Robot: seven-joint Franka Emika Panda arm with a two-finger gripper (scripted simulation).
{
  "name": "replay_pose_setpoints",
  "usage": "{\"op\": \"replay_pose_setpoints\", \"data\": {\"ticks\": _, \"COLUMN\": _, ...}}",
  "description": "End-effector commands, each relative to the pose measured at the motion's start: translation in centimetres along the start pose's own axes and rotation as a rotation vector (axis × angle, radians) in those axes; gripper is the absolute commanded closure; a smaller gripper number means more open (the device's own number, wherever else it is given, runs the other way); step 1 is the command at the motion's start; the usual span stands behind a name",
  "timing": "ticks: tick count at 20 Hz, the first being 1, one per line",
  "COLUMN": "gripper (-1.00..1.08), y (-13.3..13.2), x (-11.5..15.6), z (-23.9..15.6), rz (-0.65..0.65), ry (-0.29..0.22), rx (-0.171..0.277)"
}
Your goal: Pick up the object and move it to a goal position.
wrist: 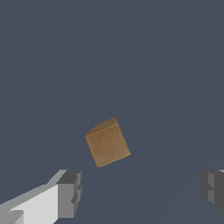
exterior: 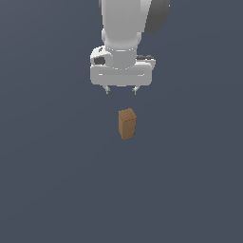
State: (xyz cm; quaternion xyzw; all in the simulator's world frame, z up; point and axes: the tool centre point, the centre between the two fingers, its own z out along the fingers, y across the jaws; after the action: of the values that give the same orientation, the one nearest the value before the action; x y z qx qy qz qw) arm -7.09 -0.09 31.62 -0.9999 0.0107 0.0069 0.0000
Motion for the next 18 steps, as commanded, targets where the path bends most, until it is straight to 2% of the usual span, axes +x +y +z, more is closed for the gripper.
{"op": "replay_pose_setpoints", "data": {"ticks": 1, "gripper": -0.92, "y": 0.0, "x": 0.0, "z": 0.0, "rz": 0.0, "ry": 0.0, "rx": 0.0}}
{"op": "replay_pose_setpoints", "data": {"ticks": 10, "gripper": -0.92, "y": -0.16, "x": 0.45, "z": -0.38, "rz": -0.017, "ry": 0.012, "rx": 0.02}}
{"op": "replay_pose_setpoints", "data": {"ticks": 18, "gripper": -0.92, "y": -0.3, "x": 0.43, "z": 0.32, "rz": -0.036, "ry": 0.012, "rx": 0.018}}
